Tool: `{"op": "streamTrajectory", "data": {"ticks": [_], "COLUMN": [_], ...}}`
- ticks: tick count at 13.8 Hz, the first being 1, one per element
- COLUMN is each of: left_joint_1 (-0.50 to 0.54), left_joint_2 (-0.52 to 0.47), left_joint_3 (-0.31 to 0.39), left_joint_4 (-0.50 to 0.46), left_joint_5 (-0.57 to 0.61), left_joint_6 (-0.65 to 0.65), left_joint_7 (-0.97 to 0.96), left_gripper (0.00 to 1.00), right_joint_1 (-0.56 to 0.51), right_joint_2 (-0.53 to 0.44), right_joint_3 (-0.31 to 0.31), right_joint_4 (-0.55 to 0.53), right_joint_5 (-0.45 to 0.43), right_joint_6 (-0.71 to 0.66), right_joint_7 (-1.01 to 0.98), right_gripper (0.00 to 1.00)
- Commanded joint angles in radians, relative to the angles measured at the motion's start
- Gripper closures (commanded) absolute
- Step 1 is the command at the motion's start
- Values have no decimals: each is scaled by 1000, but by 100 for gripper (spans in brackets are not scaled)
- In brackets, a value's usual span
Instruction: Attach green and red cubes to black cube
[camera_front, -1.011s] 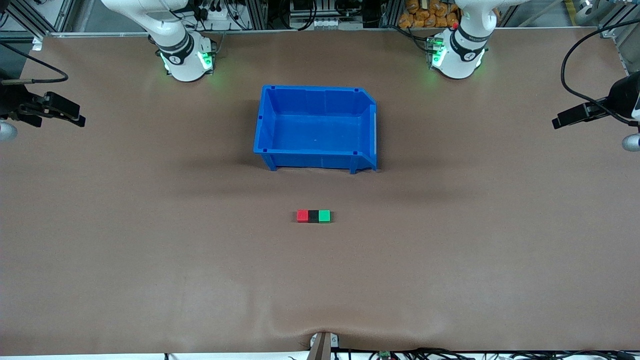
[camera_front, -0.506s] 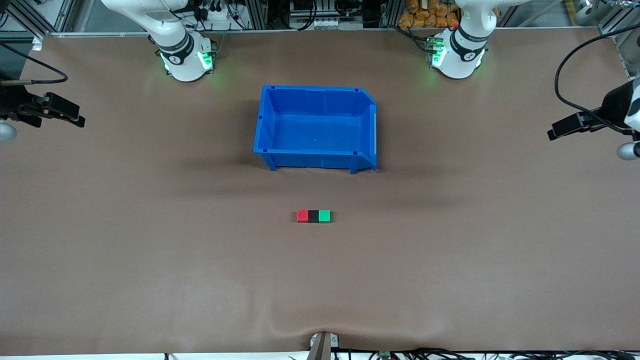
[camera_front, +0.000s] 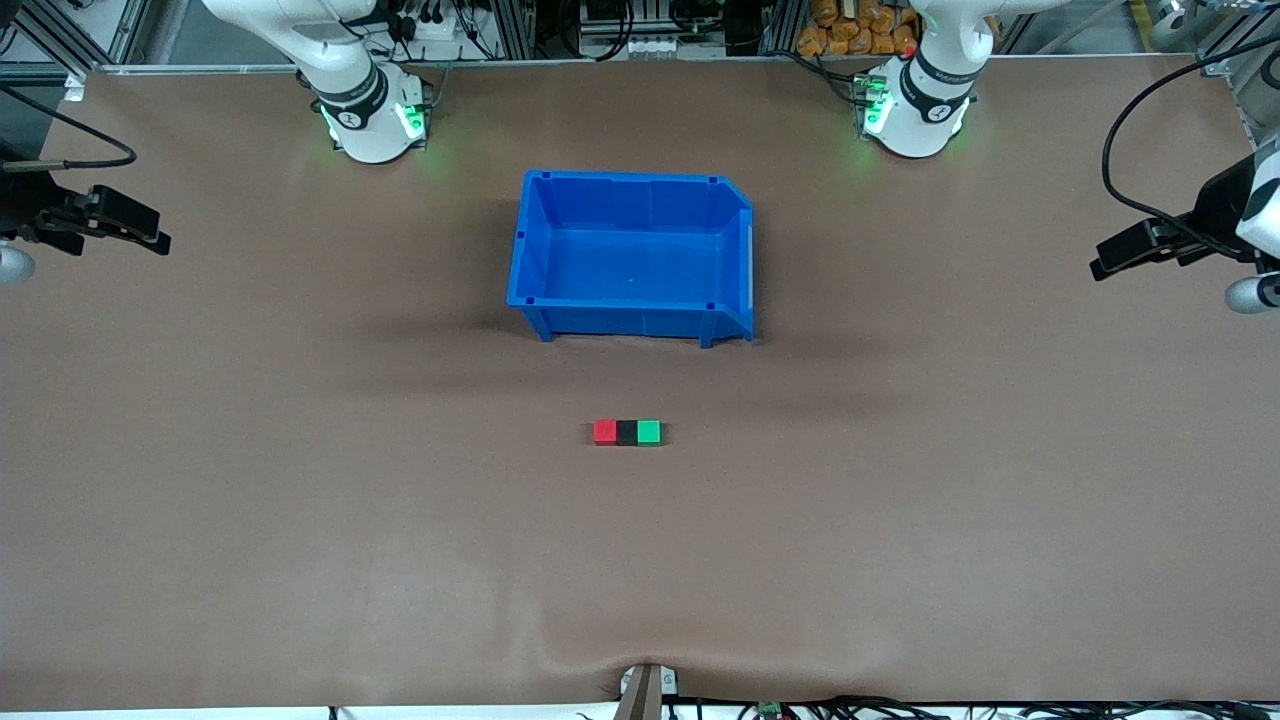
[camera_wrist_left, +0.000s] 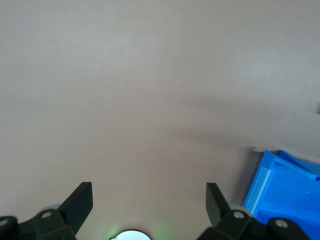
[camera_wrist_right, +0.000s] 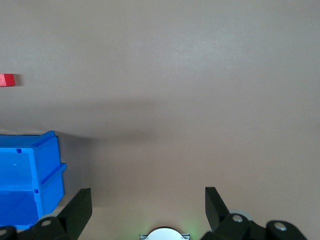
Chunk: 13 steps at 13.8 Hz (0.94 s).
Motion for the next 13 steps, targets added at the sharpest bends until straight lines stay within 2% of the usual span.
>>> {"op": "streamTrajectory", "data": {"ticks": [1,13], "left_joint_1": [-6,-3], "left_joint_2": [-21,-41], "left_joint_3": [8,8], "left_joint_4": [-2,-5], "left_joint_5": [18,18], "left_joint_6": [10,4], "left_joint_7": [17,14], "left_gripper": [0,0], "right_joint_1": [-3,-4], "right_joint_2": [6,12], "right_joint_3": [2,2], "right_joint_4": [15,15], "right_joint_5": [-8,-8], "right_joint_6": [-3,0], "right_joint_7": [17,17], "right_gripper": [0,0]}}
